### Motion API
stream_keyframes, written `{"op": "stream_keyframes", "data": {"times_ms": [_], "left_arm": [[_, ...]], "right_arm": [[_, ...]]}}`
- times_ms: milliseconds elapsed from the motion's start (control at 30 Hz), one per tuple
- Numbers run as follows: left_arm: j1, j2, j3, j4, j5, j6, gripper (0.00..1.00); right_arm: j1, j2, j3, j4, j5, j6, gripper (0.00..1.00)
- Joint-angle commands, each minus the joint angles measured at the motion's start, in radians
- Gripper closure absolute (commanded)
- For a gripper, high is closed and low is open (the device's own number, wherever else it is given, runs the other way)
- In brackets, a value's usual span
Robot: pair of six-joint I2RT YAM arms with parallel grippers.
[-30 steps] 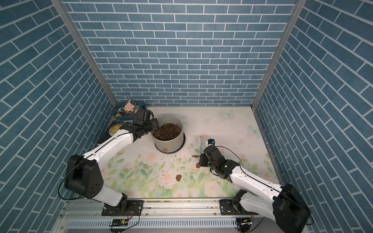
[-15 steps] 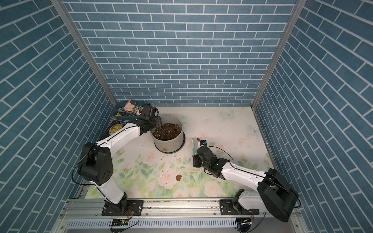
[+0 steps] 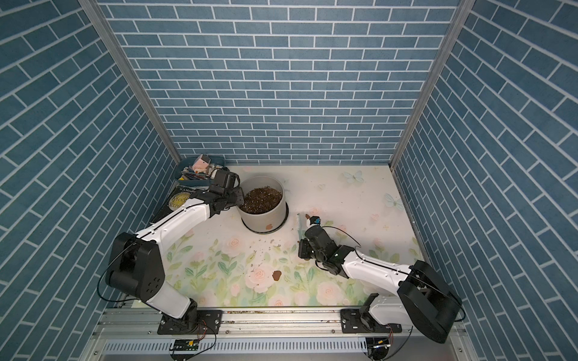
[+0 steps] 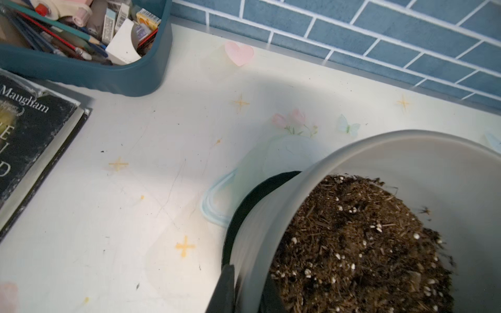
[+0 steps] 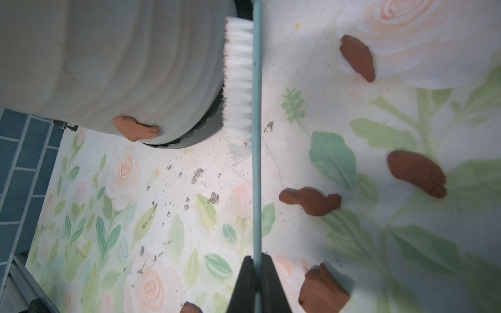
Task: Scrub the dried mud off the ceramic pot
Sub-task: Rotate the pot on the tray.
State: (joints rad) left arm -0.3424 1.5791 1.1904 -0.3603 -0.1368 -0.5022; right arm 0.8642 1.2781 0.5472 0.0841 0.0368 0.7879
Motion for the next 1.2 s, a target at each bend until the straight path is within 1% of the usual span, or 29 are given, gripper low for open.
{"op": "stream_keyframes", "data": {"times_ms": [0, 33, 67, 100, 133, 167, 200, 233, 333, 500, 567, 633, 700, 733, 833, 933, 967, 1100, 1167], "left_arm": [[0.006, -0.073, -0.043, -0.014, 0.073, -0.051, 0.92], [0.002, -0.092, -0.061, -0.005, 0.104, -0.063, 0.87], [-0.002, -0.106, -0.081, 0.012, 0.136, -0.071, 0.78], [-0.007, -0.12, -0.096, 0.031, 0.157, -0.076, 0.67], [-0.009, -0.127, -0.111, 0.051, 0.166, -0.081, 0.59], [-0.009, -0.127, -0.118, 0.067, 0.16, -0.082, 0.53], [-0.008, -0.116, -0.111, 0.07, 0.136, -0.079, 0.49], [-0.006, -0.096, -0.094, 0.067, 0.11, -0.075, 0.47], [0.007, -0.026, -0.017, 0.064, 0.079, -0.054, 0.4], [0.016, 0.076, 0.09, 0.052, 0.028, -0.018, 0.38], [0.016, 0.095, 0.103, 0.051, 0.021, -0.015, 0.41], [0.016, 0.09, 0.094, 0.051, 0.023, -0.016, 0.48], [0.016, 0.07, 0.068, 0.055, 0.028, -0.018, 0.6], [0.016, 0.05, 0.044, 0.058, 0.028, -0.02, 0.69], [0.016, 0.012, 0.004, 0.049, 0.033, -0.029, 0.86], [0.016, -0.027, -0.033, 0.04, 0.047, -0.057, 0.98], [0.014, -0.041, -0.044, 0.04, 0.055, -0.064, 1.0], [0.004, -0.08, -0.077, 0.04, 0.071, -0.092, 1.0], [-0.001, -0.087, -0.083, 0.042, 0.082, -0.107, 1.0]], "right_arm": [[0.006, 0.028, 0.037, 0.049, -0.002, 0.03, 1.0], [0.005, 0.041, 0.047, 0.051, -0.003, 0.031, 1.0], [0.006, 0.056, 0.059, 0.052, -0.005, 0.031, 1.0], [0.006, 0.072, 0.068, 0.058, -0.011, 0.031, 1.0], [0.008, 0.087, 0.076, 0.066, -0.016, 0.031, 1.0], [0.009, 0.1, 0.085, 0.071, -0.019, 0.031, 1.0], [0.012, 0.111, 0.093, 0.073, -0.021, 0.03, 1.0], [0.018, 0.12, 0.102, 0.072, -0.021, 0.029, 1.0], [0.033, 0.138, 0.117, 0.067, -0.015, 0.028, 1.0], [0.06, 0.146, 0.115, 0.054, 0.009, 0.033, 1.0], [0.065, 0.148, 0.109, 0.054, 0.018, 0.039, 1.0], [0.066, 0.149, 0.103, 0.058, 0.023, 0.044, 1.0], [0.066, 0.152, 0.102, 0.062, 0.026, 0.047, 1.0], [0.064, 0.159, 0.106, 0.063, 0.027, 0.049, 1.0], [0.055, 0.189, 0.121, 0.064, 0.011, 0.062, 1.0], [0.051, 0.23, 0.16, 0.069, 0.003, 0.063, 1.0], [0.052, 0.245, 0.174, 0.071, 0.003, 0.064, 1.0], [0.043, 0.281, 0.199, 0.069, 0.057, 0.089, 1.0], [0.036, 0.302, 0.206, 0.1, 0.042, 0.092, 1.0]]}}
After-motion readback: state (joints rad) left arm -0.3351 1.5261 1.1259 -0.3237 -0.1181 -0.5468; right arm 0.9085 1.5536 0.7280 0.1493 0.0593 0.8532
